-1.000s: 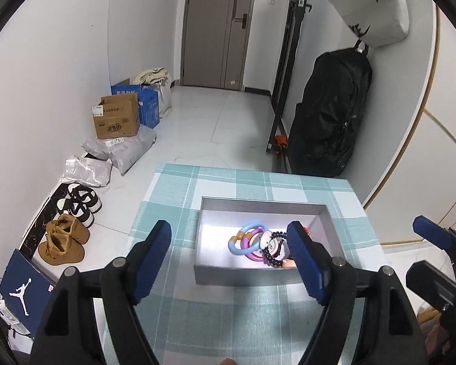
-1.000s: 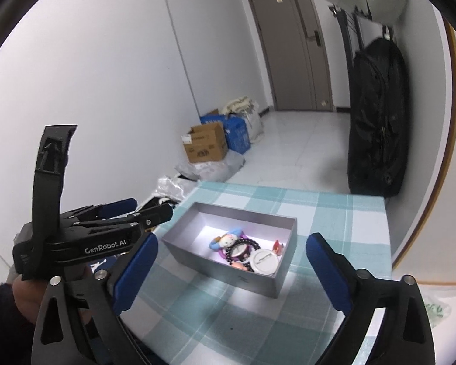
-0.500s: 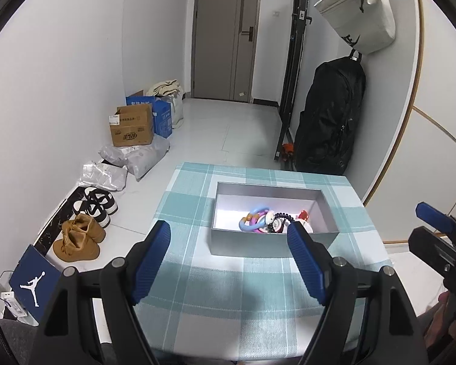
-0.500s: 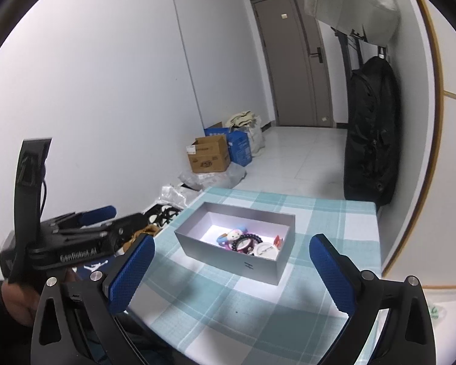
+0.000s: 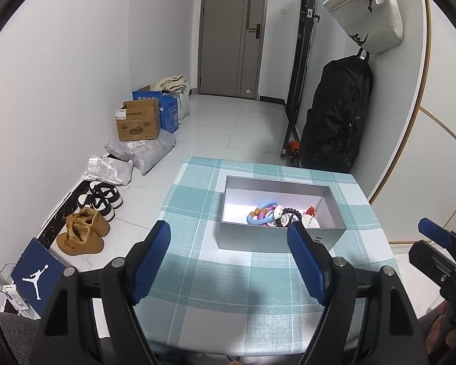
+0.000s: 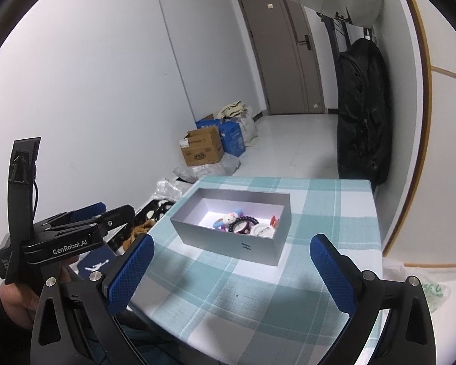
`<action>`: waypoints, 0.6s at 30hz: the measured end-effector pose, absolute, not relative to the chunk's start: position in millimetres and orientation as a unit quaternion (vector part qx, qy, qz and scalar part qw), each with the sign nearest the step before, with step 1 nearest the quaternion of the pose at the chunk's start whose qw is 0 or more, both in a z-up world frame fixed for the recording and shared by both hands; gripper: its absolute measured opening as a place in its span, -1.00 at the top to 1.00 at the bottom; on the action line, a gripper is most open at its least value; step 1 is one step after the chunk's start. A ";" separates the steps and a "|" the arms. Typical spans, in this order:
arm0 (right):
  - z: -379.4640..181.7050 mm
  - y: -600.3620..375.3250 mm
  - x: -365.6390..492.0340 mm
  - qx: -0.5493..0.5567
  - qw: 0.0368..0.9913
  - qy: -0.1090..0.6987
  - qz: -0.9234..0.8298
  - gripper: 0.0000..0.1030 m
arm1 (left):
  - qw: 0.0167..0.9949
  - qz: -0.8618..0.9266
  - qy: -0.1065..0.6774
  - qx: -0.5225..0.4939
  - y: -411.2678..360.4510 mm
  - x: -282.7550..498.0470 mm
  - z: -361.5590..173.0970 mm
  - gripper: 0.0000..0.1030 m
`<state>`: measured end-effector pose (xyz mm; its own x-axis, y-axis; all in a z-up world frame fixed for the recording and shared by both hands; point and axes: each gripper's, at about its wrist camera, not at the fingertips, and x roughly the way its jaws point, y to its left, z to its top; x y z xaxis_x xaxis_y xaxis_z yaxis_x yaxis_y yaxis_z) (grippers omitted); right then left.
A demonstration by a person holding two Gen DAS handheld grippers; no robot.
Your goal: Organize jewelry
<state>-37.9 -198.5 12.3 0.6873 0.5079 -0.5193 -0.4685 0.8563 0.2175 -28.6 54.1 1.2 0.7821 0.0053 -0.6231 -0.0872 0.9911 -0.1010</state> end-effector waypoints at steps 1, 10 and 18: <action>11.8 -198.1 -37.3 0.033 0.917 0.294 0.266 -1.00 | 0.942 0.024 0.329 -0.063 54.2 -29.2 0.6 -0.47; 10.7 -196.0 -37.5 0.032 0.916 0.296 0.269 -1.00 | 0.945 0.021 0.323 -0.055 50.2 -30.3 2.6 -0.47; 10.9 -194.1 -38.8 0.029 0.915 0.298 0.269 -1.00 | 0.944 0.022 0.324 -0.051 49.5 -32.7 3.0 -0.47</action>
